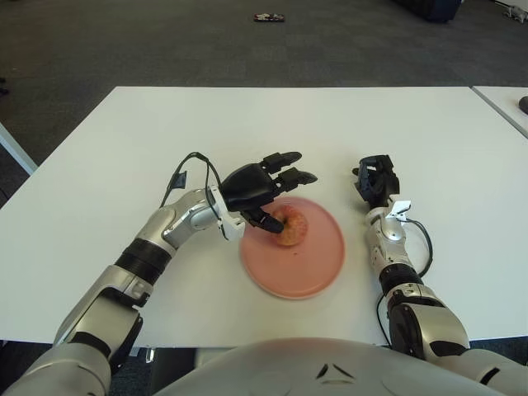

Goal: Put the apple into the plate.

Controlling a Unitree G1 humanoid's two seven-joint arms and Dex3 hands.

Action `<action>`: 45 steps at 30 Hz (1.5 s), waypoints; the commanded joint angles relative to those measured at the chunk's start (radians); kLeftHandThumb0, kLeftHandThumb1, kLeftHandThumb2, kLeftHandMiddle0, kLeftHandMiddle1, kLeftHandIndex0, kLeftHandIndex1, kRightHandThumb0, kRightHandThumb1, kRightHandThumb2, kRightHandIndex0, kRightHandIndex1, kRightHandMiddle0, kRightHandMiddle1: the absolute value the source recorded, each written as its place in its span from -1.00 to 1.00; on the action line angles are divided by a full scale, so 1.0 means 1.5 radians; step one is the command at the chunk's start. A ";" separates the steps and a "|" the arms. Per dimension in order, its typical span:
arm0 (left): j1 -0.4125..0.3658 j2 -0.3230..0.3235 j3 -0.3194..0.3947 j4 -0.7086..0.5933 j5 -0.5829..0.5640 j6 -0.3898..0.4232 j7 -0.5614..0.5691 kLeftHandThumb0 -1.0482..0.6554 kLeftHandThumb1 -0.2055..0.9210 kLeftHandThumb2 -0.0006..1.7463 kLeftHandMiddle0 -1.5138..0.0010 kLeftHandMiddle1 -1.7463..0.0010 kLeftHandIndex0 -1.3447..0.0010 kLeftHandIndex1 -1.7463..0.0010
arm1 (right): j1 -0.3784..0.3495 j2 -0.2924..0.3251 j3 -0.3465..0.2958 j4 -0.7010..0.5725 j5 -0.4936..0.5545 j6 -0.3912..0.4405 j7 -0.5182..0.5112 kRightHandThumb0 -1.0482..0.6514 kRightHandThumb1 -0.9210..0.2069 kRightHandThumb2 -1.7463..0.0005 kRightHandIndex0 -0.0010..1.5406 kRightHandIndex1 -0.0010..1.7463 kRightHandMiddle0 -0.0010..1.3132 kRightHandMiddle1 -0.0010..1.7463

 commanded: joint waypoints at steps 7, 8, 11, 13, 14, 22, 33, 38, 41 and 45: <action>0.015 -0.054 0.078 0.020 -0.161 0.032 0.024 -0.87 1.00 -0.21 0.97 0.84 1.00 0.32 | 0.030 0.009 0.003 0.018 -0.001 0.047 -0.007 0.18 -0.65 0.16 -0.43 0.67 -0.63 1.00; 0.018 -0.063 0.085 0.024 -0.178 0.033 0.029 -0.86 1.00 -0.23 0.96 0.84 1.00 0.31 | 0.029 0.008 0.004 0.021 -0.002 0.050 -0.007 0.20 -0.64 0.16 -0.43 0.67 -0.64 1.00; 0.015 -0.093 0.127 0.085 -0.250 0.010 0.055 -0.82 1.00 -0.26 0.95 0.84 1.00 0.31 | 0.025 0.005 0.003 0.026 0.000 0.058 -0.003 0.22 -0.61 0.14 -0.42 0.67 -0.64 1.00; -0.002 -0.111 0.154 0.127 -0.286 -0.007 0.071 -0.78 1.00 -0.27 0.95 0.84 1.00 0.35 | 0.024 0.005 0.000 0.029 0.006 0.058 0.003 0.22 -0.60 0.13 -0.42 0.67 -0.63 1.00; -0.011 -0.118 0.165 0.143 -0.299 -0.014 0.076 -0.75 1.00 -0.28 0.95 0.83 1.00 0.38 | 0.023 0.005 -0.001 0.031 0.008 0.057 0.005 0.22 -0.60 0.13 -0.41 0.67 -0.63 1.00; -0.054 -0.163 0.246 0.201 -0.286 -0.021 0.202 -0.71 1.00 -0.08 0.86 0.89 1.00 0.43 | 0.023 0.006 -0.011 0.036 0.019 0.049 0.022 0.23 -0.58 0.12 -0.40 0.65 -0.60 1.00; -0.011 -0.230 0.309 0.128 -0.302 0.059 0.308 -0.75 1.00 0.12 0.76 0.85 1.00 0.29 | 0.023 0.003 -0.013 0.042 0.015 0.045 0.034 0.23 -0.55 0.09 -0.39 0.65 -0.59 1.00; -0.022 -0.255 0.340 0.152 -0.293 0.076 0.381 -0.77 1.00 0.12 0.67 0.78 1.00 0.02 | 0.024 0.002 -0.012 0.042 0.011 0.042 0.034 0.23 -0.55 0.09 -0.39 0.65 -0.59 1.00; -0.030 -0.261 0.356 0.176 -0.288 0.084 0.420 -0.78 1.00 0.12 0.76 0.53 1.00 -0.15 | 0.024 0.002 -0.010 0.042 0.008 0.040 0.032 0.23 -0.54 0.08 -0.38 0.66 -0.59 1.00; -0.037 -0.257 0.360 0.197 -0.270 0.094 0.457 -0.80 1.00 0.13 0.84 0.37 1.00 -0.14 | 0.024 0.003 -0.010 0.042 0.008 0.040 0.031 0.23 -0.53 0.08 -0.38 0.66 -0.59 1.00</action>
